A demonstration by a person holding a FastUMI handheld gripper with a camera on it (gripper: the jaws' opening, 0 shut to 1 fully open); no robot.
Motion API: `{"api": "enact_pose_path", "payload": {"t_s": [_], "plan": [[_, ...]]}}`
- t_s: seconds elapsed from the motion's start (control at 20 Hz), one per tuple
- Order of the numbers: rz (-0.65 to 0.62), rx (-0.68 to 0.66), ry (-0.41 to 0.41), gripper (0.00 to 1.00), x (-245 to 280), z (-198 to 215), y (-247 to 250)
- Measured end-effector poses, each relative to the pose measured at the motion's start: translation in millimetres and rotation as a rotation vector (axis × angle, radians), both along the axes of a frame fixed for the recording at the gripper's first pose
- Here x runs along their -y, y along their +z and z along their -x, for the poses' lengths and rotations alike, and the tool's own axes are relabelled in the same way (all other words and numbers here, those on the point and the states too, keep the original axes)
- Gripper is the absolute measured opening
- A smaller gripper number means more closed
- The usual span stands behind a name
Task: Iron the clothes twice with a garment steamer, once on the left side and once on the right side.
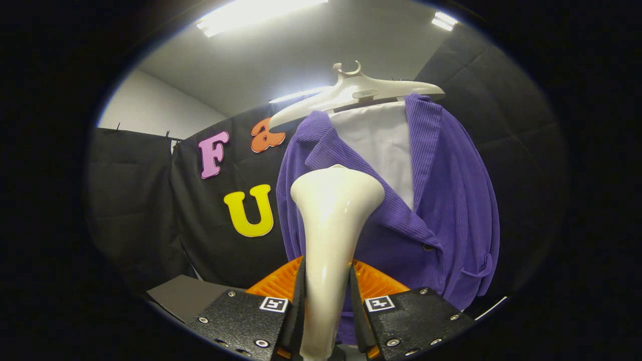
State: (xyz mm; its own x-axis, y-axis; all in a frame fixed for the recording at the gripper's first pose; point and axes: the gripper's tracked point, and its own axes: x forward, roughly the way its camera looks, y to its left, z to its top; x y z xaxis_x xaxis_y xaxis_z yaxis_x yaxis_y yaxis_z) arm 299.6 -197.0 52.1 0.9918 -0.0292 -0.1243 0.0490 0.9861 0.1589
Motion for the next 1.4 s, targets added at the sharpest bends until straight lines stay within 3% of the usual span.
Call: {"api": "enact_pose_path", "payload": {"t_s": [1.4], "plan": [[-0.084,-0.450,-0.120,0.42,11,104,-285]]}}
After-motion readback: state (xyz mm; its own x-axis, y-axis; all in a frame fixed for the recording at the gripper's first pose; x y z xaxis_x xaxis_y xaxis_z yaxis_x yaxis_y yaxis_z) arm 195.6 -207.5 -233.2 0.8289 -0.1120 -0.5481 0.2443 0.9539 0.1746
